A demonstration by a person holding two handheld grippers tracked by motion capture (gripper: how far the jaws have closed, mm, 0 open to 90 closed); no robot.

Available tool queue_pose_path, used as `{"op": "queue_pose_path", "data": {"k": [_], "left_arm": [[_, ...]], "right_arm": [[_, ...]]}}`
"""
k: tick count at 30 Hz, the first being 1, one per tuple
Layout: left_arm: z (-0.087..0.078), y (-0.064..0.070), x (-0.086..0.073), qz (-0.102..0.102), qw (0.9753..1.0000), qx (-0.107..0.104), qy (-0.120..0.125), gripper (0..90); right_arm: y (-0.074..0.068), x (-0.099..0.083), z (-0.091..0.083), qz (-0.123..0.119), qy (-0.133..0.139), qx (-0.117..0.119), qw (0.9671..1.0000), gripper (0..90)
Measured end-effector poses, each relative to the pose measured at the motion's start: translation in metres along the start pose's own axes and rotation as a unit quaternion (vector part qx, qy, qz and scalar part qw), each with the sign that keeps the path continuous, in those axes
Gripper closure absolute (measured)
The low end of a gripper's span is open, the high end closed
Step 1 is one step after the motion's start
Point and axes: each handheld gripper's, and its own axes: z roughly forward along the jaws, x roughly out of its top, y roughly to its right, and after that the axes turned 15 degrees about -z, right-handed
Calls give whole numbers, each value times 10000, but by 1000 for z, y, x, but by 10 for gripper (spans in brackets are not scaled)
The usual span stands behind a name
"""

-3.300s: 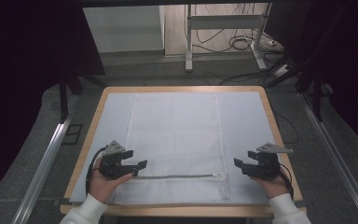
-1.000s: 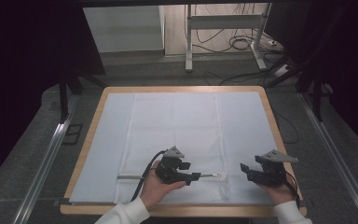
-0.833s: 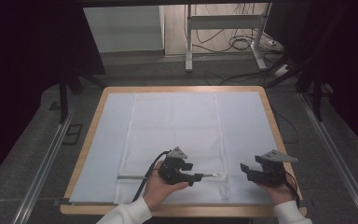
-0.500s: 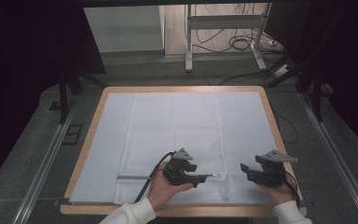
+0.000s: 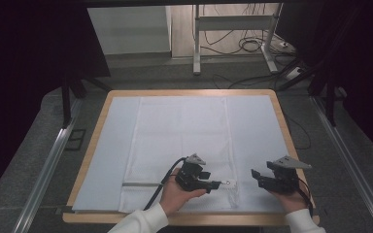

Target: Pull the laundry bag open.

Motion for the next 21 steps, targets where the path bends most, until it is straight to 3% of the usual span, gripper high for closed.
{"op": "queue_pose_path", "data": {"k": [11,21], "left_arm": [[14,5,11,-248,9993,-251,-128,466],[24,3,14,-401,9984,-279,-279,501]], "right_arm": [[0,0,0,3,-2,-41,10000,286],[1,0,-1,-2,5,-80,10000,287]]}}
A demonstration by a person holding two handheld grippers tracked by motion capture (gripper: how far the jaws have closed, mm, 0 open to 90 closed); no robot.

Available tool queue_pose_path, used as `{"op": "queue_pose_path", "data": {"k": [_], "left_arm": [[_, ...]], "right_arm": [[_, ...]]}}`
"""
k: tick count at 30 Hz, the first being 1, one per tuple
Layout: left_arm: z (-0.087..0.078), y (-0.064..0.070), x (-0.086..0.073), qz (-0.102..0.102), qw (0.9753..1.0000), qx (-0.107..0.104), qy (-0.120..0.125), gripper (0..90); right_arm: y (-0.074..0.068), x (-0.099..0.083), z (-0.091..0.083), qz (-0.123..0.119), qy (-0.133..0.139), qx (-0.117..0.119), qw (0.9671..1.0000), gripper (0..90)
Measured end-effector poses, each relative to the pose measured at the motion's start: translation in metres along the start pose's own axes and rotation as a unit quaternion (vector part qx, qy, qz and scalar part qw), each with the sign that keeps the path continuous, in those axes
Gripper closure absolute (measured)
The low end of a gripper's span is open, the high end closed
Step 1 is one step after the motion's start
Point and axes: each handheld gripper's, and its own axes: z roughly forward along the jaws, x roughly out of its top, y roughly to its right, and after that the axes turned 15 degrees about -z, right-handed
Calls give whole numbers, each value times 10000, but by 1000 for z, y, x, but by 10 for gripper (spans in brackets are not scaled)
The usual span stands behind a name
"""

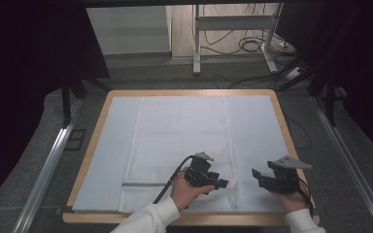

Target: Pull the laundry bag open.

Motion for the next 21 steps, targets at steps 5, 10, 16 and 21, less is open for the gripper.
{"op": "queue_pose_path", "data": {"k": [5,10,16,21], "left_arm": [[3,-2,2,-95,9998,-105,-113,518],[6,-2,2,-123,9998,-64,-120,547],[11,-3,2,-148,9997,-24,-170,591],[13,-1,2,-151,9997,-65,-182,606]], "right_arm": [[0,0,0,-15,-3,-12,10000,287],[0,0,0,-14,13,-41,10000,287],[0,0,-1,-10,12,-62,10000,287],[1,0,-1,0,13,-94,10000,287]]}}
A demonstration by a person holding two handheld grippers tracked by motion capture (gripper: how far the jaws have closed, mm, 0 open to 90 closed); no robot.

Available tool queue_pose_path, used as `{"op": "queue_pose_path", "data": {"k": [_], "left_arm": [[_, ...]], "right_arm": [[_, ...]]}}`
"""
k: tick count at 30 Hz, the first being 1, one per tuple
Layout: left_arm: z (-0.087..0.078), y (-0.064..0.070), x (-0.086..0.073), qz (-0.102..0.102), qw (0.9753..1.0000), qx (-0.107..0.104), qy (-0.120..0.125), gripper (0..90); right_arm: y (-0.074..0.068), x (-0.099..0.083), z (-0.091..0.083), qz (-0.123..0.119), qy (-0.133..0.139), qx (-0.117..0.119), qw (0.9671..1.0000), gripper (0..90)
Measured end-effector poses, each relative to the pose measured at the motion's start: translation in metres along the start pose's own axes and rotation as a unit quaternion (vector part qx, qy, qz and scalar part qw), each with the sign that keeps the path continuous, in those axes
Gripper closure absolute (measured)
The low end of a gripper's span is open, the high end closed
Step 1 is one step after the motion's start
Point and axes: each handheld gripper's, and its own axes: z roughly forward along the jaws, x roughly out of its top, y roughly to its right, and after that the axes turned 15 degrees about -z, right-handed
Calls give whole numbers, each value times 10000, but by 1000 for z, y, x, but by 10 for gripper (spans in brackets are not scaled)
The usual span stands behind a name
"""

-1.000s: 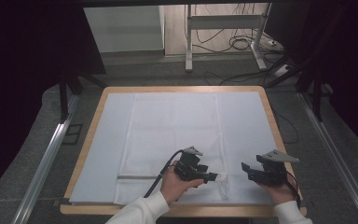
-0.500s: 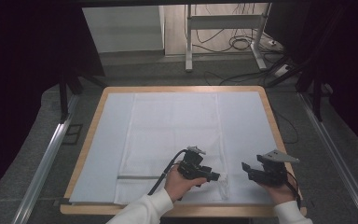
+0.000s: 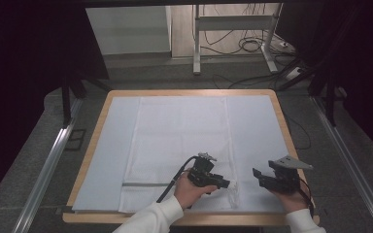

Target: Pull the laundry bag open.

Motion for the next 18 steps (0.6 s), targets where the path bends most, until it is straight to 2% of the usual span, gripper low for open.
{"op": "queue_pose_path", "data": {"k": [11,18], "left_arm": [[5,1,0,6,10000,39,-26,679],[10,3,-3,94,9996,261,-23,722]], "right_arm": [[0,0,-1,24,16,-36,10000,287],[1,0,-2,23,40,-72,10000,287]]}}
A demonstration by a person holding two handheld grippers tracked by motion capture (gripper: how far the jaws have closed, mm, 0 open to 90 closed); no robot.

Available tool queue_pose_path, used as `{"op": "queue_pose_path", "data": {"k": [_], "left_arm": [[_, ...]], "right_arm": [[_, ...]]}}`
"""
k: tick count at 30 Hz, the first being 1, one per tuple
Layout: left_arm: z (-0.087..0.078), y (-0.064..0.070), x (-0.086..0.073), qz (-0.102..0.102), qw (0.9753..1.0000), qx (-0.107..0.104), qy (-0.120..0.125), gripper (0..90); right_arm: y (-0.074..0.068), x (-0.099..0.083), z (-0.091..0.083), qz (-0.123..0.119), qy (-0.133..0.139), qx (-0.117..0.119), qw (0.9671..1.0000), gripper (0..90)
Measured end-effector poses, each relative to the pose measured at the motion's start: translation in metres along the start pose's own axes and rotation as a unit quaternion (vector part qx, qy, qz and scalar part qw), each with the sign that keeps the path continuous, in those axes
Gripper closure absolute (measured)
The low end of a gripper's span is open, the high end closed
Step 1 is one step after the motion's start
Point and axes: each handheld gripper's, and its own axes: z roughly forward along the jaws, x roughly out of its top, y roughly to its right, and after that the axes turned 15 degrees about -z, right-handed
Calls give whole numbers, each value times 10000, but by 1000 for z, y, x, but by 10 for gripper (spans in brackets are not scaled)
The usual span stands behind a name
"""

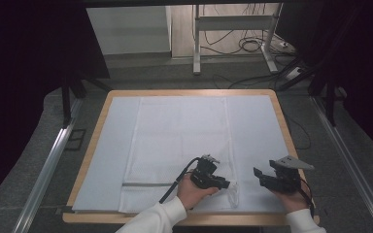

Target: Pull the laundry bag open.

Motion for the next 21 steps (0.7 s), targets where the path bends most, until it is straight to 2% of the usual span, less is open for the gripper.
{"op": "queue_pose_path", "data": {"k": [9,16,21], "left_arm": [[4,3,-3,138,9997,172,41,811],[4,1,-2,115,9999,106,25,838],[1,-4,1,12,10000,-42,-38,845]], "right_arm": [[1,0,-1,2,25,-20,10000,287],[1,0,-1,-1,22,-24,10000,287],[1,0,0,-5,3,-4,10000,287]]}}
